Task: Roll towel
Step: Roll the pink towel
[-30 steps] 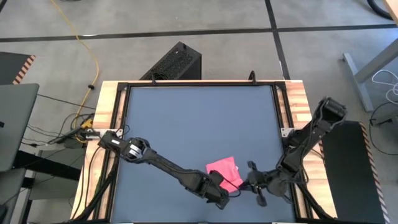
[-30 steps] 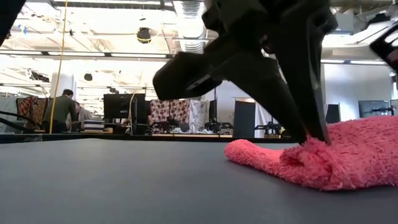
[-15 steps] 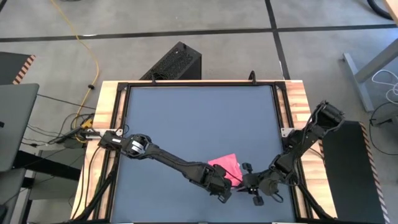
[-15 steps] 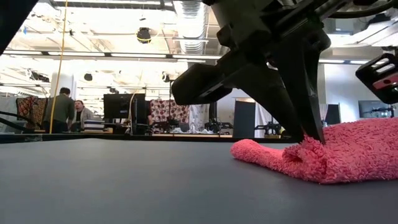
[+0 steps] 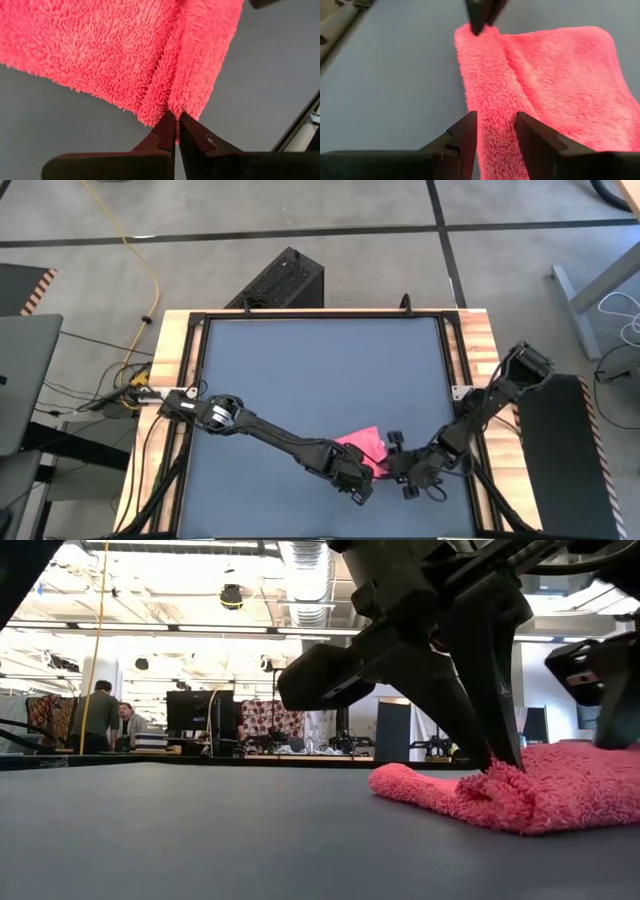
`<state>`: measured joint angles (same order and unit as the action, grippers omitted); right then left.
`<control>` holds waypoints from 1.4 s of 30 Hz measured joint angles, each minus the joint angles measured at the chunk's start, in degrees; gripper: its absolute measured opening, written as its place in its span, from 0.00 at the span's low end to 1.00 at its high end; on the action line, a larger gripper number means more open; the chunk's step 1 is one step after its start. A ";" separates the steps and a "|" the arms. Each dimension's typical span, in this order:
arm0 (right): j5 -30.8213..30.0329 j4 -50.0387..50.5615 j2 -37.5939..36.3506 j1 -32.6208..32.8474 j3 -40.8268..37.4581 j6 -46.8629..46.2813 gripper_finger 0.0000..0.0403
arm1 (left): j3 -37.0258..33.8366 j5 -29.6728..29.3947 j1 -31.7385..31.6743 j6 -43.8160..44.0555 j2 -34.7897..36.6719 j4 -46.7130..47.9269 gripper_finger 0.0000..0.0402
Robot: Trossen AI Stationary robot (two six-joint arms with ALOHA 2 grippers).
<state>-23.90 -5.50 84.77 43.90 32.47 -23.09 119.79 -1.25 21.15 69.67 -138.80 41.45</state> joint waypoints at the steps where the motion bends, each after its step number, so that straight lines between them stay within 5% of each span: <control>1: 0.04 0.15 0.09 -0.55 0.00 0.54 0.41 | 0.00 0.01 0.00 0.03 0.00 0.00 0.00; 9: 5.26 -3.00 4.78 -2.52 0.00 0.24 0.41 | 0.00 -0.11 0.00 0.86 0.00 0.73 0.00; 22: 4.63 -4.70 9.90 -1.33 0.13 -0.81 0.41 | 0.00 0.52 0.00 0.45 0.00 1.16 0.00; 31: 4.37 -4.77 10.03 -1.39 0.11 -0.90 0.41 | 0.11 -11.13 2.50 -8.44 3.58 0.92 0.01; 42: 4.47 -4.90 10.09 -2.40 0.07 -3.07 0.41 | 0.00 -3.77 2.86 -15.68 2.71 -1.65 0.24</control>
<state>-19.43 -10.40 94.86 41.50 32.53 -26.15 119.79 -5.02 24.01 53.99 -136.09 39.80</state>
